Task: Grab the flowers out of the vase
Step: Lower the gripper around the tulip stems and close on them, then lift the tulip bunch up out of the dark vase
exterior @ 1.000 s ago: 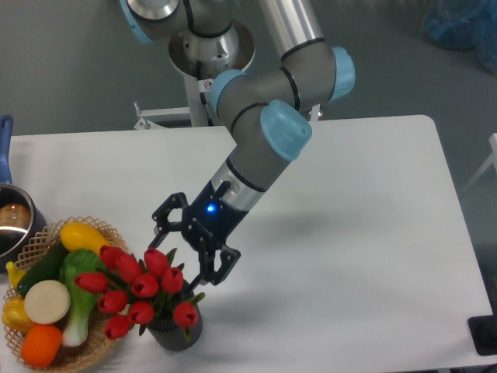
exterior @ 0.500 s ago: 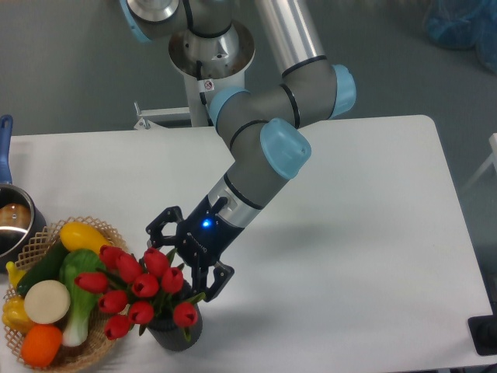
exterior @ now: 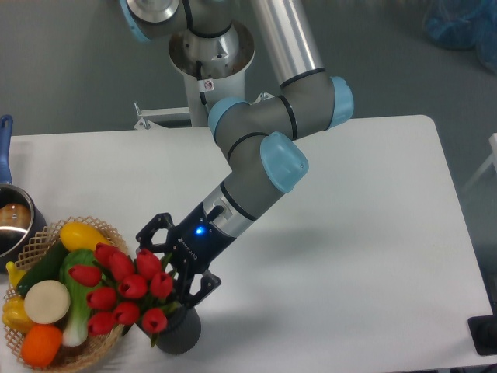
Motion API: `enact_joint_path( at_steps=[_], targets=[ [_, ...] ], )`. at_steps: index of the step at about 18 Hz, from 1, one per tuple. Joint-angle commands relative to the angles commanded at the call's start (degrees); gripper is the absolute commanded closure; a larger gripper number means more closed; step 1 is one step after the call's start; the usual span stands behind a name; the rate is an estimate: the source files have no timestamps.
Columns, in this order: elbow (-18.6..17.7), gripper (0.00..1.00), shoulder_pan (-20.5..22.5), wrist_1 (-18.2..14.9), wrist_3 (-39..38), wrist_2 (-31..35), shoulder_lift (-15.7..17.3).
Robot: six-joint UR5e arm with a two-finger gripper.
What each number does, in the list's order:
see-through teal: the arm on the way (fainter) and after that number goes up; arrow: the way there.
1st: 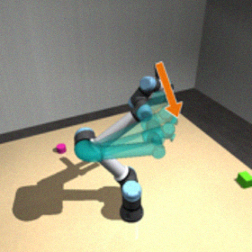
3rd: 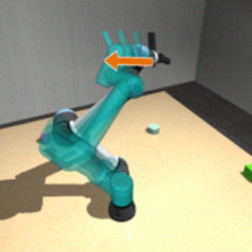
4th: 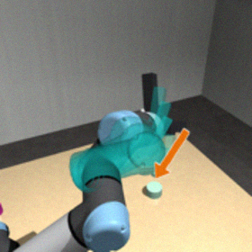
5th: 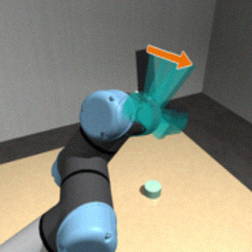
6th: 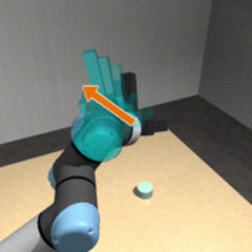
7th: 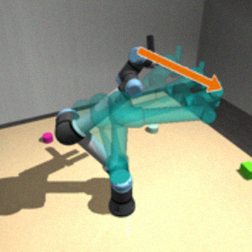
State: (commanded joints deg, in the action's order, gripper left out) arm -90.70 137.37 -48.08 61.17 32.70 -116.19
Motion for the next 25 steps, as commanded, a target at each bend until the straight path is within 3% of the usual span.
enact_joint_path(
  at_steps=[2, 4, 12, 25],
  targets=[
    [-0.1, 0.51, 0.5, 0.0, 0.0, -0.2, 0.2],
    [0.0, 0.54, 0.8, 0.0, 0.1, -0.8, 0.3],
    [-0.1, 0.54, 1.8, -0.1, -0.3, -1.5, 0.7],
    [1.6, 0.54, 3.5, -0.1, -10.5, -7.5, 2.5]
  ],
)
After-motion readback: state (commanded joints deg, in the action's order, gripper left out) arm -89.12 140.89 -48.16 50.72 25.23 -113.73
